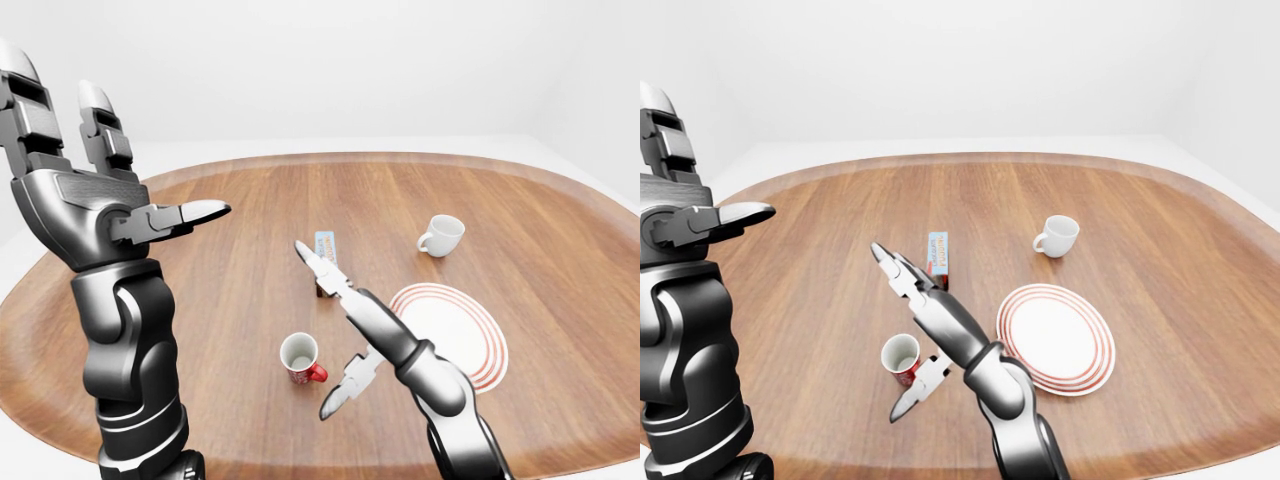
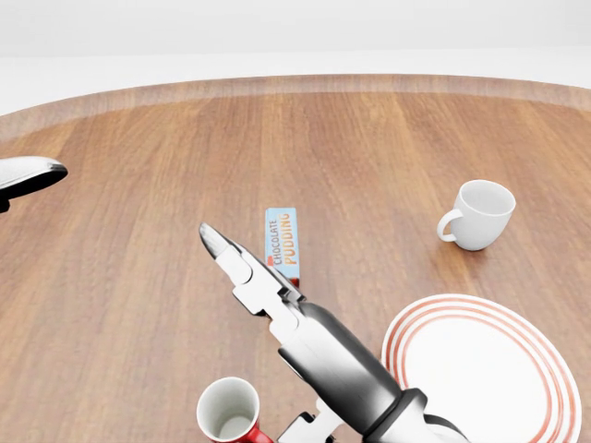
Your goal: Pick up the red mug and put it on the plate
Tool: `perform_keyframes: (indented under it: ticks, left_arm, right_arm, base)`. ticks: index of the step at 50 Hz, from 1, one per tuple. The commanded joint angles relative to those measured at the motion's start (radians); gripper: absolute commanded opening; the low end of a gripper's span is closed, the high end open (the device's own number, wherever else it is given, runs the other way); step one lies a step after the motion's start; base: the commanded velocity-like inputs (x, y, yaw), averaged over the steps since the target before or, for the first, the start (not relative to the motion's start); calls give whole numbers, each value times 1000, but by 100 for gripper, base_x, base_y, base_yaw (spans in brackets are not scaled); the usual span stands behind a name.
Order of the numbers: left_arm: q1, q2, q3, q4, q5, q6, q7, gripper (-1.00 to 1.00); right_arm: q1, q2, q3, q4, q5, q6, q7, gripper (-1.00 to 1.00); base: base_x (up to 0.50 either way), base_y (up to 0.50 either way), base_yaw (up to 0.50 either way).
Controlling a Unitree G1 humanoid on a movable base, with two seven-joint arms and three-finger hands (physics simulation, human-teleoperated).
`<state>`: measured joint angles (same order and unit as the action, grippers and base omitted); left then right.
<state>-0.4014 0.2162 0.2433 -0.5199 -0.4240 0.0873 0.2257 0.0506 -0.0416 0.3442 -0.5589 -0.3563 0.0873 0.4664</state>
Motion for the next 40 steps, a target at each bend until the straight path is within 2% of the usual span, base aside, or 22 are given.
perform_keyframes:
  ticks: [1,12,27,40]
  left_arm:
    - [2,0,1,-2,-1,0,0,100]
    - [1,0,0,-2,-3,0,2,100]
    - [1,1,0,1,-1,0,0,100]
    - [6,-3,-1,-13,-2,0,0,100]
  right_arm:
    - [-29,21,24,107,-90,0,33,100]
    - [-77,59,9,230,-155,0,59,100]
    - [-113,77,-6,331,-208,0,84,100]
    - [-149,100,8,434,-339,0,151,100]
  base:
    - [0,0,0]
    - [0,0,0]
    - [0,0,0]
    - [0,0,0]
